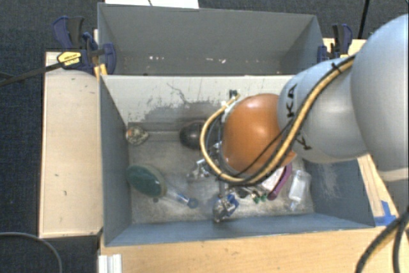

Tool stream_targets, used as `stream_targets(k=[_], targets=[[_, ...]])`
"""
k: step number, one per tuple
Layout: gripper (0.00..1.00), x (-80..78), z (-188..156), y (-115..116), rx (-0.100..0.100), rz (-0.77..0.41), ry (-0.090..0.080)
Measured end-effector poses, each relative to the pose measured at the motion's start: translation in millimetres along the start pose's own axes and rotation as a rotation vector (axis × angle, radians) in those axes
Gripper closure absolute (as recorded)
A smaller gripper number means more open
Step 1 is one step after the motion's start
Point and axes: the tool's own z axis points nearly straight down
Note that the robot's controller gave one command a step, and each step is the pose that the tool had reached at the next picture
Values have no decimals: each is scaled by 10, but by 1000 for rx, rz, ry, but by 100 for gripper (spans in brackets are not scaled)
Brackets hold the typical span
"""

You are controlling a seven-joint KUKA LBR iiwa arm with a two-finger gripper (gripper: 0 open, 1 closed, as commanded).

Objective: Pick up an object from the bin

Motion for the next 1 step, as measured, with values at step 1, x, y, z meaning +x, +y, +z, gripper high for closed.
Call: stream_targets(k=[1], targets=[[0,68,-23,-550,1,-162,4]])
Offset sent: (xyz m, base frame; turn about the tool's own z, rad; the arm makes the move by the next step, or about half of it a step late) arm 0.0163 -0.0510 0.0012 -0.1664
